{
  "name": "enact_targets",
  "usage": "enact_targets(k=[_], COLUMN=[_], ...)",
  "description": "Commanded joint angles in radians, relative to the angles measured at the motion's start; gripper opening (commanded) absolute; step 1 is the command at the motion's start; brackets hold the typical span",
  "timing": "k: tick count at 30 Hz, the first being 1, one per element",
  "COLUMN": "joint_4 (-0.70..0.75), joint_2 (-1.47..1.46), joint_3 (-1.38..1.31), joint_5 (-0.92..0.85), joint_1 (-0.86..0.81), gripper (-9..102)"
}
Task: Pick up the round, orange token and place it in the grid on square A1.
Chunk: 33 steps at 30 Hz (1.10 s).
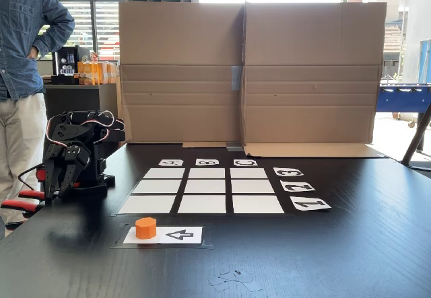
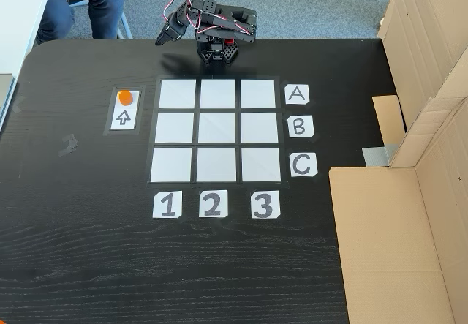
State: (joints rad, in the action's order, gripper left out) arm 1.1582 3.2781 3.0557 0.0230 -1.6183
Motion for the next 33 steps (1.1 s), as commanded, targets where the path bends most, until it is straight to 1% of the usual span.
enact_targets(k=[1, 7, 18, 23, 27, 33], joint_4=[-0.02, -0.02, -0.02, -0.038, -0.052, -0.009], joint_2=[0.04, 0.04, 0.017, -0.058, -0.178, -0.356], joint_3=[0.003, 0.003, -0.002, -0.037, -0.126, -0.337], joint_5=[0.028, 0.028, 0.005, -0.012, -0.015, -0.011], joint_1=[0.008, 0.008, 0.002, 0.0, 0.008, 0.028], gripper=[10, 13, 15, 16, 18, 19])
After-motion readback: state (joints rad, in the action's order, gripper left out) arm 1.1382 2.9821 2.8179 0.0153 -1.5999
